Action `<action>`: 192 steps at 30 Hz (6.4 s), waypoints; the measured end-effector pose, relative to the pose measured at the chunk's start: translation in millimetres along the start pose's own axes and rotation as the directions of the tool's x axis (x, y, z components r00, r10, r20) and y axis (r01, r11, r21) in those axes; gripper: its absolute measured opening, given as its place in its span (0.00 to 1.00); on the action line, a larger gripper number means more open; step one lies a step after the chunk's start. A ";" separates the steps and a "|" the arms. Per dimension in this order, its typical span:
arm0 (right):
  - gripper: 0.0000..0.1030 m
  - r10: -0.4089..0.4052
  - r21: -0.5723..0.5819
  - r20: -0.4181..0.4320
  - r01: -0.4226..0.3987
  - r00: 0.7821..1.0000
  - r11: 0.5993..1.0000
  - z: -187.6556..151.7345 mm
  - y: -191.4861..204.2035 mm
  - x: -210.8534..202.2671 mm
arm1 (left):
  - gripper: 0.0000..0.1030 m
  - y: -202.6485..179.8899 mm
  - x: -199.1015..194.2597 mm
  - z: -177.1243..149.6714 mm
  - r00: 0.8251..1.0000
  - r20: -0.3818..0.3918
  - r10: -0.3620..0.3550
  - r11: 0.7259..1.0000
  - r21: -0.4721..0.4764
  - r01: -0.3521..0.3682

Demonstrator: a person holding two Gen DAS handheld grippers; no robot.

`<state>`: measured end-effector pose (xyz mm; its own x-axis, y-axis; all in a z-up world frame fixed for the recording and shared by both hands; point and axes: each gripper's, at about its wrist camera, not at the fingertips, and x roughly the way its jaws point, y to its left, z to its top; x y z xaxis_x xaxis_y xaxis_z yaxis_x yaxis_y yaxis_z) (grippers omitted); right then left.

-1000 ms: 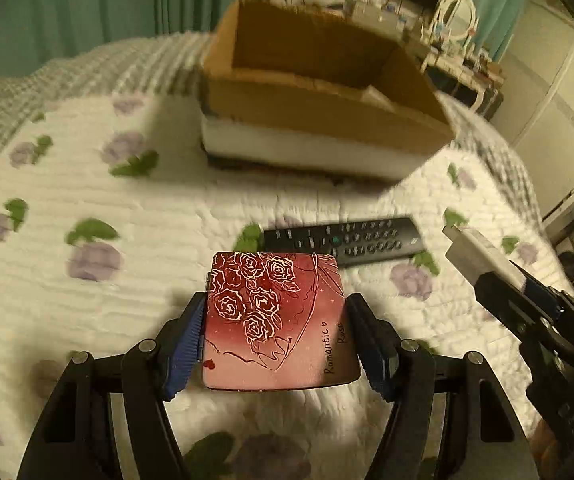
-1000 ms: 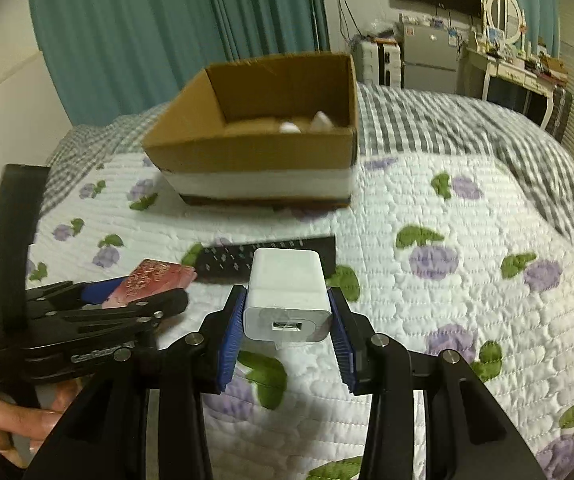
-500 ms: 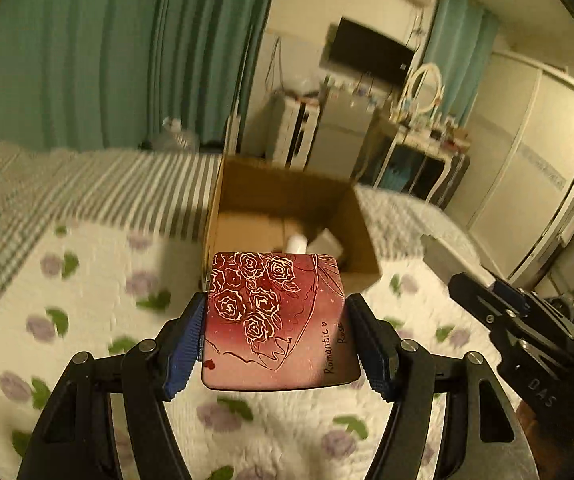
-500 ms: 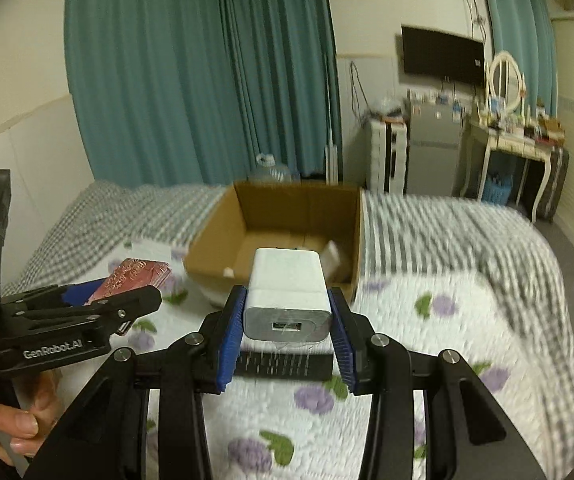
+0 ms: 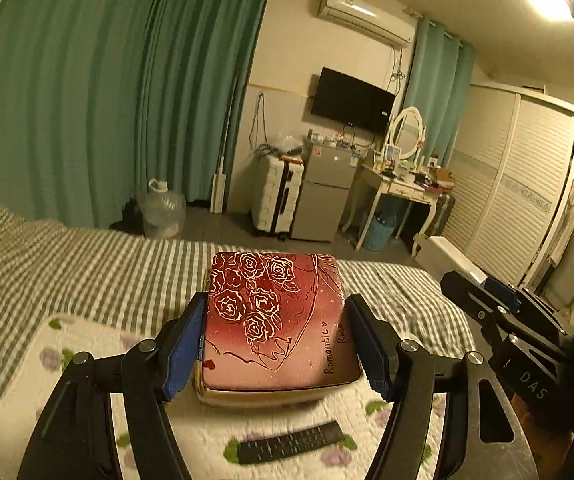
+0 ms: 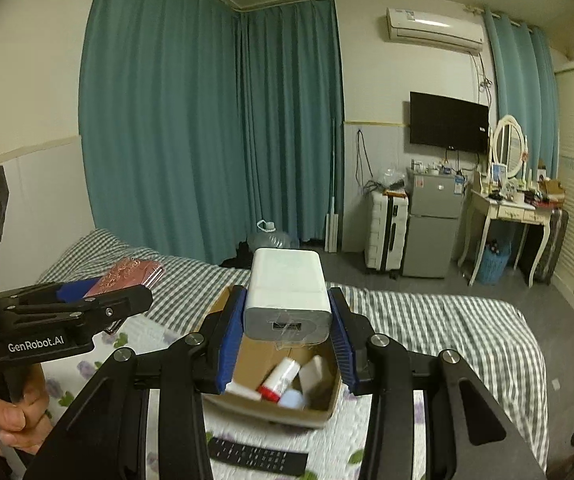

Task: Organize rigid objects
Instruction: 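Lift and carry the pink card and white charger over the box with both tools, then open both tools to drop the card and charger into the box, then withdraw both tools and move the right tool toward the black remote, then grasp the black TV remote by its end with the right tool, then lift and carry the remote over the box with the right tool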

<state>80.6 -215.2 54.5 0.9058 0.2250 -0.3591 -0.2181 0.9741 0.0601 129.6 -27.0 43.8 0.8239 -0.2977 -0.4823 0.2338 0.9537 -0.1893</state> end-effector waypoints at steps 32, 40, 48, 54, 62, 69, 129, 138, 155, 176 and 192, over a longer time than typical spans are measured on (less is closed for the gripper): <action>0.39 0.010 -0.048 -0.326 -0.027 0.945 0.998 -92.8 -43.7 233.0 | 0.68 27.0 222.9 -46.6 0.961 -0.273 0.049 0.997 0.068 -0.032; 0.49 -0.001 -0.063 -0.366 -0.023 0.931 0.998 -105.2 -42.9 242.4 | 0.70 39.4 219.4 -36.8 0.961 -0.278 -0.007 1.000 -0.019 0.002; 0.63 -0.033 -0.056 -0.289 0.018 0.957 0.998 -82.6 -46.1 207.5 | 0.70 43.1 177.8 -11.8 0.980 -0.200 -0.011 0.998 -0.058 -0.001; 0.72 -0.033 -0.027 -0.206 0.028 0.978 0.999 -51.6 -44.4 167.1 | 0.70 36.6 123.1 19.3 0.998 -0.070 -0.010 0.997 -0.078 0.005; 0.93 -0.013 -0.047 -0.062 0.010 0.998 0.999 -4.1 -26.2 95.4 | 0.70 25.2 43.6 49.9 0.999 0.054 -0.002 0.998 -0.062 0.006; 1.00 -0.047 -0.065 0.022 0.048 0.999 0.997 19.3 -14.1 29.3 | 0.71 13.2 -20.1 60.3 0.993 0.114 0.015 1.000 -0.025 -0.012; 1.00 -0.094 -0.373 -0.547 -0.142 0.832 0.917 -217.3 39.3 141.8 | 0.68 52.1 97.1 -163.0 0.903 -0.420 0.090 0.995 0.067 -0.068; 0.95 -0.093 -0.431 -0.596 -0.220 0.798 0.875 -242.1 57.0 181.0 | 0.50 66.6 119.1 -183.2 0.867 -0.493 0.077 0.997 0.033 -0.069; 0.18 0.028 -0.151 -0.619 -0.155 0.785 0.976 -218.1 26.1 150.7 | 0.48 53.3 84.1 -165.3 0.903 -0.424 0.070 0.998 0.031 -0.062; 0.18 0.098 -0.010 -0.379 -0.110 0.920 0.994 -149.5 35.0 -10.5 | 0.35 5.8 -26.9 -126.8 0.971 -0.235 0.043 0.999 0.043 -0.034; 0.18 0.091 0.039 -0.129 -0.086 0.987 0.995 -49.3 23.6 -71.3 | 0.35 -24.0 -79.6 -47.5 0.999 0.015 0.035 0.995 0.089 -0.036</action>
<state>-7.0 -209.4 35.6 0.8278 0.3073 -0.4694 -0.2809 0.9512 0.1275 33.9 -28.3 46.1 0.8392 -0.2634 -0.4758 0.2487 0.9639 -0.0949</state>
